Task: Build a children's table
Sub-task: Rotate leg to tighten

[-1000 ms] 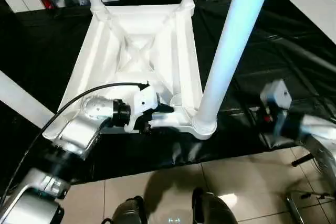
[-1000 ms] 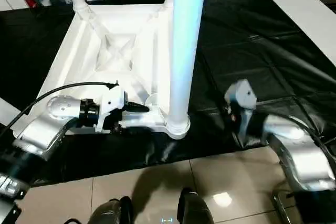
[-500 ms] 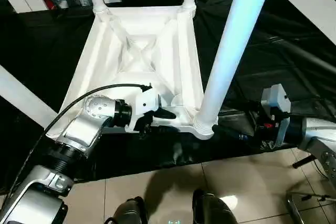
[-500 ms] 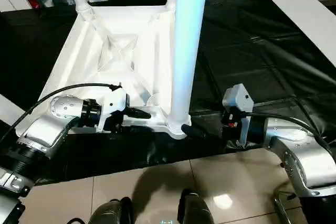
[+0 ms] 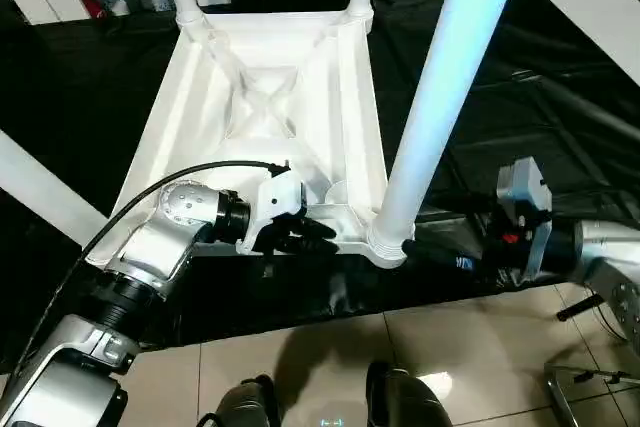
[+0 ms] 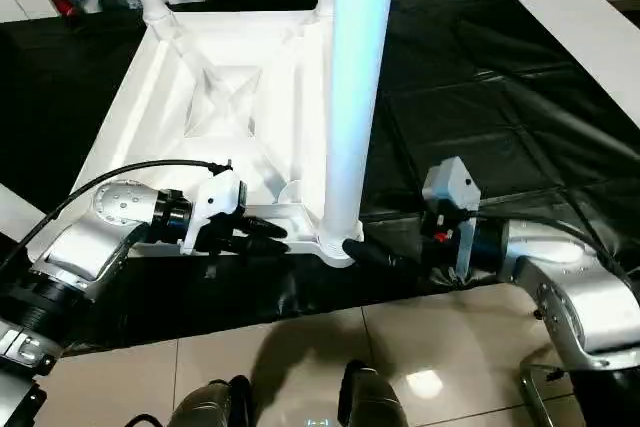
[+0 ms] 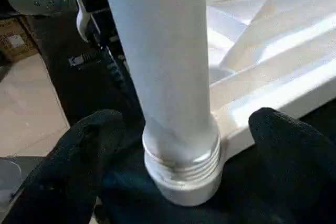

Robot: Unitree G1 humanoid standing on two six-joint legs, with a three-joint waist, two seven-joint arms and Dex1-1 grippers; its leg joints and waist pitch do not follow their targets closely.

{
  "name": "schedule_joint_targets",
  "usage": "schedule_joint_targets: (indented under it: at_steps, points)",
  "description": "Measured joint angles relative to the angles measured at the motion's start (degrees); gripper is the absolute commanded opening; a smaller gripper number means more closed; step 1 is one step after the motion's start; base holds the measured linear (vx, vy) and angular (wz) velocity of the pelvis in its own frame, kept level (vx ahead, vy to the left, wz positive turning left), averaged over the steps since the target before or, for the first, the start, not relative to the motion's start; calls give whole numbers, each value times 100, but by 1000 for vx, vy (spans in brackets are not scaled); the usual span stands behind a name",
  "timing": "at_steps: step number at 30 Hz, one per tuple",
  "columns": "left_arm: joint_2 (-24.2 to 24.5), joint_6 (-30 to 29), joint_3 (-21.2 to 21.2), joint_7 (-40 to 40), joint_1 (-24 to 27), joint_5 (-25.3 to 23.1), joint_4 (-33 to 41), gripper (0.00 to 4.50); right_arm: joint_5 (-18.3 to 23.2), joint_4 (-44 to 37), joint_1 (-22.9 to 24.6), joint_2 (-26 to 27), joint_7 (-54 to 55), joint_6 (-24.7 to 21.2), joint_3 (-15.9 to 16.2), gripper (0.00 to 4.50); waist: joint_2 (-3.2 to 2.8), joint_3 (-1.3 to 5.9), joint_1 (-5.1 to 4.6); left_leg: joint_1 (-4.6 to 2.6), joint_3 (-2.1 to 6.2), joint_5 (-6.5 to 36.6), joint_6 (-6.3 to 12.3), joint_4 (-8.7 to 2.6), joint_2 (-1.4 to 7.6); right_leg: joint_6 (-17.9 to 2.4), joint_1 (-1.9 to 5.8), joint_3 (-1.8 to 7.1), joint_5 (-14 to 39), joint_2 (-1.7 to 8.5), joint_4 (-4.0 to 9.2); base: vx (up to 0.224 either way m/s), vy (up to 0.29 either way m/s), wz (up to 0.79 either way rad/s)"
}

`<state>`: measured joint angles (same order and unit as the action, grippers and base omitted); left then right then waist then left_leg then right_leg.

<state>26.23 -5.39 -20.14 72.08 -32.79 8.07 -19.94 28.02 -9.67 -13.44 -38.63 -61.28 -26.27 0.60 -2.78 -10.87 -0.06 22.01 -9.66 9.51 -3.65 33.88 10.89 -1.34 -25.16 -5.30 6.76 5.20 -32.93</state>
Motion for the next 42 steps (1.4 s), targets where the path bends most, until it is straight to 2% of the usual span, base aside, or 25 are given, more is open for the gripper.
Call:
schedule_joint_targets:
  at_steps: [3,4,7,9,11,18,23,28,31,33,36,40,41,42]
  points:
    - [9,18,-4,22,34,-6,22,33,0,114,-99,-4,-91,1,57,450,0,0,11,-2,0,0,0,0,1,0,1,-1,0,0,-1,0,0,0]
    - [20,17,0,22,33,-13,22,15,-1,153,-148,-5,-142,0,113,450,-1,1,6,-2,0,0,0,1,0,0,1,-1,0,0,-1,0,0,0]
    - [29,37,-1,27,34,-51,40,0,-2,238,-291,-2,-336,-3,257,414,-5,3,4,-4,0,0,0,1,1,0,2,-1,0,0,-1,0,0,0]
    - [30,69,-4,44,35,-57,49,0,-19,392,-411,2,-456,0,344,411,-5,3,2,-3,0,0,0,0,1,0,2,-1,0,0,-1,0,0,0]
    - [18,89,4,77,32,-49,51,0,-46,563,-547,32,-577,17,440,382,-3,4,6,0,0,0,0,0,1,0,1,-1,0,0,-1,0,0,0]
    - [56,111,-61,329,56,-49,130,0,-147,1251,-1091,192,-1050,169,709,328,-2,3,28,4,-1,1,3,-7,4,6,-5,-3,5,0,-4,0,0,0]
    - [61,197,-94,333,34,-102,105,0,-147,1492,-1311,218,-1383,162,901,283,0,4,32,5,-2,1,4,-7,4,6,-4,-3,5,0,-5,0,0,0]
    - [28,134,-91,324,-61,-120,14,0,-139,1511,-1327,217,-1489,35,881,240,3,5,47,2,-2,1,4,-5,3,6,1,-3,5,1,-7,0,0,0]
    - [-50,-207,-66,213,-64,-105,67,0,-130,1467,-1261,253,-1396,-94,802,224,3,6,77,-2,-2,0,3,-2,2,6,7,-3,5,3,-7,0,0,0]
    - [-172,-463,-32,54,-53,-103,134,0,-122,1323,-1088,378,-1142,-99,702,221,2,6,98,-4,-3,0,2,1,1,6,11,-2,5,6,-7,0,0,0]
    - [-285,-838,124,-314,-21,-157,207,0,-237,1099,-865,714,-357,-102,495,217,12,13,58,-11,-3,-1,1,11,0,6,25,1,5,7,-7,0,0,0]
    - [-730,-1339,371,-1321,-104,-404,195,0,-721,1063,-864,1644,1393,-177,144,210,21,21,-134,-17,8,-1,0,38,-1,9,21,-27,7,10,30,-27,8,-5]
    - [-866,-1453,421,-1574,-119,-453,187,0,-849,1068,-888,1893,1833,-187,79,208,16,23,-179,-11,20,-1,0,37,-2,9,23,-53,7,10,71,-59,25,-12]
    - [-1097,-1603,527,-1991,-170,-493,90,0,-1075,1135,-977,2385,2591,-213,-38,208,10,27,-245,-1,53,0,-1,35,-1,10,35,-113,7,15,137,-58,40,-19]
